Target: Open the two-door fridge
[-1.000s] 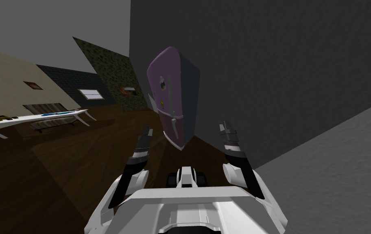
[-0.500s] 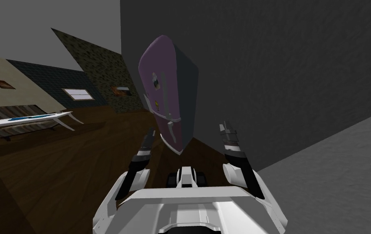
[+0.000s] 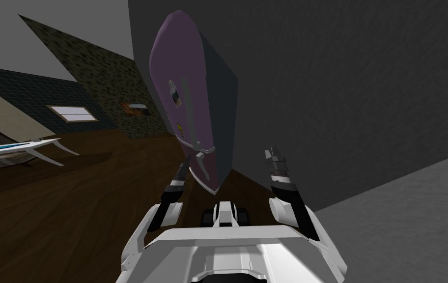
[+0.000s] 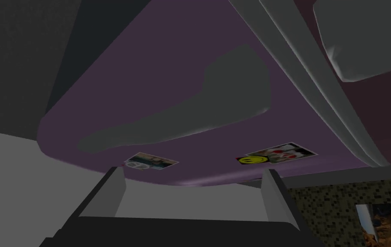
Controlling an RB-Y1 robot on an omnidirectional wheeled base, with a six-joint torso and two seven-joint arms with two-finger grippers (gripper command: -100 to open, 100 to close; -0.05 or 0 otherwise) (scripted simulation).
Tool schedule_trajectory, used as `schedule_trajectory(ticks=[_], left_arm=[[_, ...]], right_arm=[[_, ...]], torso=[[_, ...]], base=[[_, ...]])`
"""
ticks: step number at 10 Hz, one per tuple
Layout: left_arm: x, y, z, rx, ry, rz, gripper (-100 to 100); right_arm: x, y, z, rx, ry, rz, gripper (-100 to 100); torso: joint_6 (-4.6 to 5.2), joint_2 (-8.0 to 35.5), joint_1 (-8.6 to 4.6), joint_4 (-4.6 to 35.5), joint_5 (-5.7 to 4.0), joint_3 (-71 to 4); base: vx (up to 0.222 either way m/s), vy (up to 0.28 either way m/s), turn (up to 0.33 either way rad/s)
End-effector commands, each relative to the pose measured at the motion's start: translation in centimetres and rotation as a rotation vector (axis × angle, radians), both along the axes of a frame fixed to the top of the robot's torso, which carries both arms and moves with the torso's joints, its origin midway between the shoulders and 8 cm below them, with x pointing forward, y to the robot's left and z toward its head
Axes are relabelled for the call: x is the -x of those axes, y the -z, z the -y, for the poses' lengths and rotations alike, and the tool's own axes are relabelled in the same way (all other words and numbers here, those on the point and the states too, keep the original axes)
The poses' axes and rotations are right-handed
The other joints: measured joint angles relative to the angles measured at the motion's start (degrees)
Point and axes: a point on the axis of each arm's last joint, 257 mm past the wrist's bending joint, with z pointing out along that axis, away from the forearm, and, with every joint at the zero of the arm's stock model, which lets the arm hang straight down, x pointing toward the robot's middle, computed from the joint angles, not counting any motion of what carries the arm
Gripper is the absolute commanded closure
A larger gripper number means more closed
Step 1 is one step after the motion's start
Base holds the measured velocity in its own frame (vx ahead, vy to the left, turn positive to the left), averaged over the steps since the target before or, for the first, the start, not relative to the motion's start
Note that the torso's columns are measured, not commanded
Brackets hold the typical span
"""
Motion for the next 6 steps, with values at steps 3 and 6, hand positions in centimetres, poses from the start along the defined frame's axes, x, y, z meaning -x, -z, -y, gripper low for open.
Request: schedule_trajectory(ticks=[3, 6], left_arm=[[-1.4, 2.4, 0.1, -0.090, -0.006, -0.063, -100], [-1.2, 1.0, -0.1, -0.092, -0.013, -0.065, -100]], right_arm=[[0.0, 0.0, 0.0, 0.000, 0.000, 0.000, 0], [0.0, 0.0, 0.0, 0.000, 0.000, 0.000, 0]], torso=[[-0.01, -0.07, 0.00, -0.03, 0.02, -0.06], [0.01, 0.11, -0.10, 0.03, -0.02, 0.07]], base=[[0.186, 0.017, -0.070], [0.087, -0.004, -0.025]])
